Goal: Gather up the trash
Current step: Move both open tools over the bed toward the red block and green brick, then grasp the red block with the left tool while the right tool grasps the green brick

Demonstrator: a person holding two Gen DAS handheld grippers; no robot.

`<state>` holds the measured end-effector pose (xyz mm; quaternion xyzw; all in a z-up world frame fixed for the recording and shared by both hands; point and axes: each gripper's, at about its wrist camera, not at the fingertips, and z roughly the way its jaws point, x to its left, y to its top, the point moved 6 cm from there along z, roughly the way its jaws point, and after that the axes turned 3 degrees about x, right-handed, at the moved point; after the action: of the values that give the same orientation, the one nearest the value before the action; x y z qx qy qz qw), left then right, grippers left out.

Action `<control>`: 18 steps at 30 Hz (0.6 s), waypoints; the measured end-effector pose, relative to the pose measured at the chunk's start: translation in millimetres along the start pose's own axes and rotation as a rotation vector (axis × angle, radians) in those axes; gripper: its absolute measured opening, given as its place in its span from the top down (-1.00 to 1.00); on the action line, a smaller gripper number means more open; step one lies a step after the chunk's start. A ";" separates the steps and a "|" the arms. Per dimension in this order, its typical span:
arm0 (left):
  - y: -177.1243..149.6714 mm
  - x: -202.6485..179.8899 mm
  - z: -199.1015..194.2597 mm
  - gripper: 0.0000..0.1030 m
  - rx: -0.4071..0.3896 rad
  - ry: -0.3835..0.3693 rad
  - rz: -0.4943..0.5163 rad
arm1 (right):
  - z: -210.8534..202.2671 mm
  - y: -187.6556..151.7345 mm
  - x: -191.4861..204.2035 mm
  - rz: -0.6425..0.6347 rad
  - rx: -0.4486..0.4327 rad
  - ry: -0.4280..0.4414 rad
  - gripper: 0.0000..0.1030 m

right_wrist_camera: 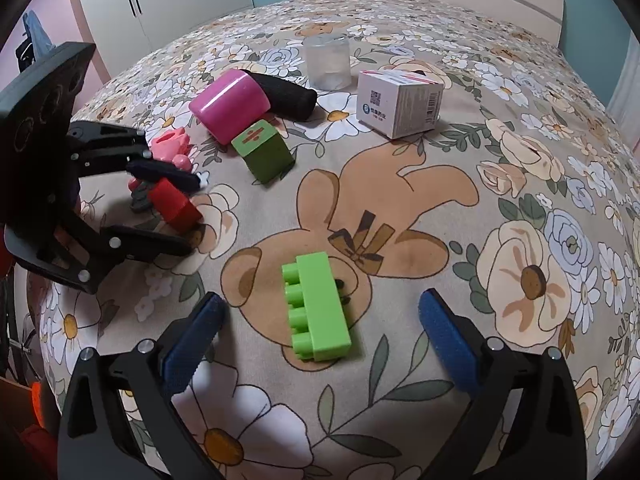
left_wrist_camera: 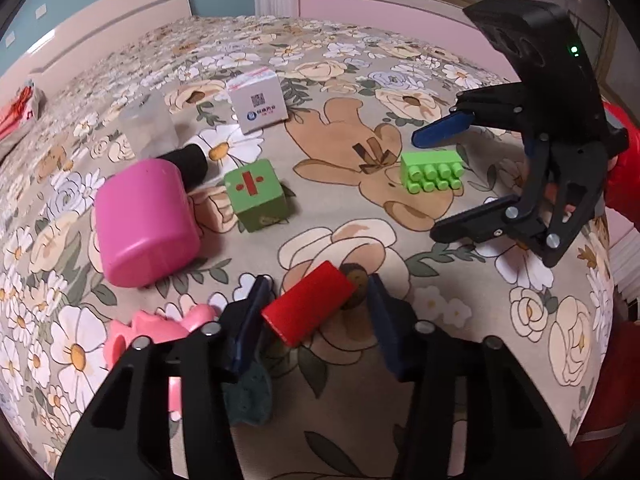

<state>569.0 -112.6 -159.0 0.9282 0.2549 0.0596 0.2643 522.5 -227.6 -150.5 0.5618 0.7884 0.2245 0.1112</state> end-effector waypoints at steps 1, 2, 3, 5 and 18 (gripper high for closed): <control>-0.5 -0.4 -0.1 0.08 0.002 0.004 -0.007 | -0.3 0.6 1.4 0.001 -0.002 0.005 -0.93; -1.5 -1.7 -0.9 0.10 0.002 0.007 -0.016 | -1.1 0.2 2.8 -0.001 -0.004 0.009 -0.93; -2.3 -2.2 -1.4 0.14 0.002 0.009 -0.022 | -1.3 0.3 4.4 -0.006 -0.004 0.012 -0.93; -4.7 -2.5 -2.4 0.18 0.004 0.010 -0.044 | -0.7 0.8 7.7 -0.026 -0.004 0.008 -0.93; -5.5 -4.4 -3.1 0.25 0.021 0.070 -0.255 | 1.6 2.6 10.0 -0.031 0.001 0.035 0.24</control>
<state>562.0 -109.3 -159.1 0.8884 0.3805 0.0550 0.2509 521.9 -217.2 -149.9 0.5455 0.7990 0.2322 0.1003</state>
